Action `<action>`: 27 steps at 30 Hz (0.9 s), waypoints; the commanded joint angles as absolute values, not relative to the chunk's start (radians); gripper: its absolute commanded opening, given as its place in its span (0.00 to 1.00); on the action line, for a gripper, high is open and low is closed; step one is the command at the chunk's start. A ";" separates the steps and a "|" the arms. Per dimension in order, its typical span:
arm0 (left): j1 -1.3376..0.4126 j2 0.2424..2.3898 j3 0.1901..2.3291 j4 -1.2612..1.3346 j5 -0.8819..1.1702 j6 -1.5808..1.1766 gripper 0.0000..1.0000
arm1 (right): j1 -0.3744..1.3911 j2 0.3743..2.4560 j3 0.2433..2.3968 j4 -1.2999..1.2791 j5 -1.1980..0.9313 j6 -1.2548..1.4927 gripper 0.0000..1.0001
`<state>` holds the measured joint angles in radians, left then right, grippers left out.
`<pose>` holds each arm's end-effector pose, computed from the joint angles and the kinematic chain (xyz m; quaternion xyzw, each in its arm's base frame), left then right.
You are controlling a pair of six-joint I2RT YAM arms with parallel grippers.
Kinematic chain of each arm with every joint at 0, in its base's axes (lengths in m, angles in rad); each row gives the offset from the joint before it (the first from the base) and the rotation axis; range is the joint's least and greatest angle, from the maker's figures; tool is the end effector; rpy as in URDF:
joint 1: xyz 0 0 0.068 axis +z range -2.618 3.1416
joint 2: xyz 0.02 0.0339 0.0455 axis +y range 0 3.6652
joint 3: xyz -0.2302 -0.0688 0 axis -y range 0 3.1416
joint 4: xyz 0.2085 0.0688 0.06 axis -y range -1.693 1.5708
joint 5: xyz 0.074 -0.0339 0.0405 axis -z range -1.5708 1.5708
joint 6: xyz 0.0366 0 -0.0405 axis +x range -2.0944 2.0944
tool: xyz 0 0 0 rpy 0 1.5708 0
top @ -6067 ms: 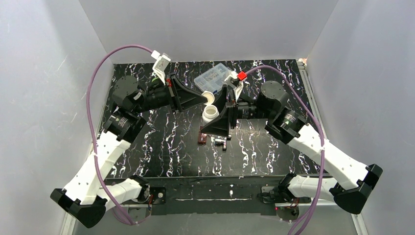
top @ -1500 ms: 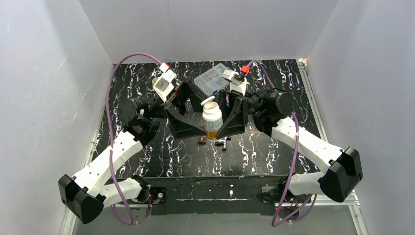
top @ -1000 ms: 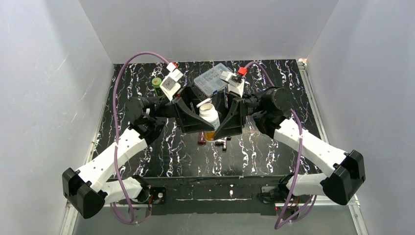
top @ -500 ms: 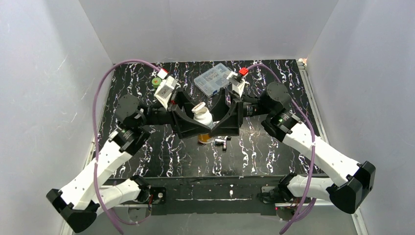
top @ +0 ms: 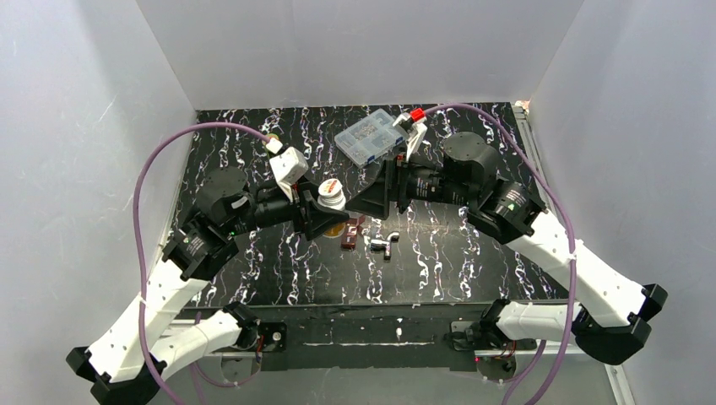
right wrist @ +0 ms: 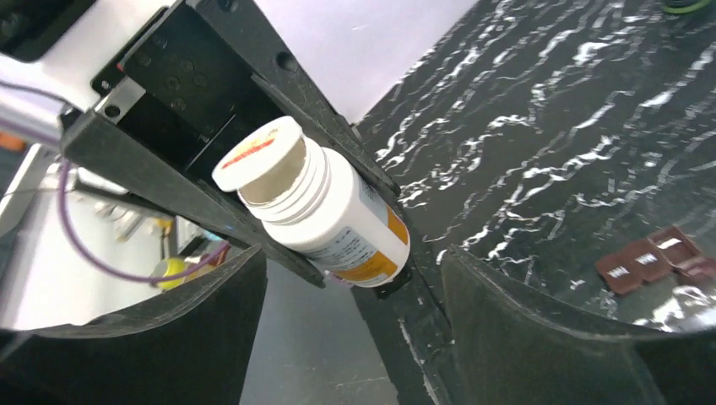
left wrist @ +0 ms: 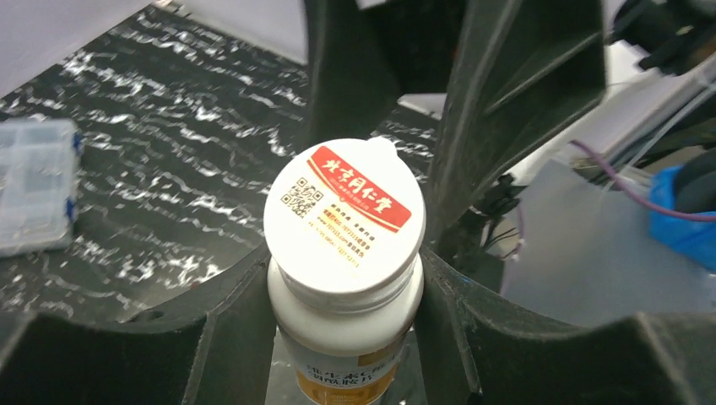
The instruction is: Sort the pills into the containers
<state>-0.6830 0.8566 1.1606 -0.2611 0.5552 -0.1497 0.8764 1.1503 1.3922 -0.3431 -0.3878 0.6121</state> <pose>0.1082 -0.1129 0.4116 0.3662 0.5896 -0.4542 0.5585 0.1311 0.1790 0.4209 -0.2240 0.7047 0.5508 0.3871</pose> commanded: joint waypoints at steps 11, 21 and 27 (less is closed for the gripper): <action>-0.687 0.860 1.150 -0.313 0.545 -0.064 0.00 | 1.059 1.249 1.585 -0.541 0.079 0.490 0.78; -0.686 0.881 1.145 -0.263 0.635 -0.107 0.00 | 1.109 1.304 1.665 -0.545 0.142 0.496 0.75; -0.687 0.890 1.132 -0.207 0.666 -0.139 0.00 | 1.132 1.321 1.689 -0.519 0.144 0.502 0.75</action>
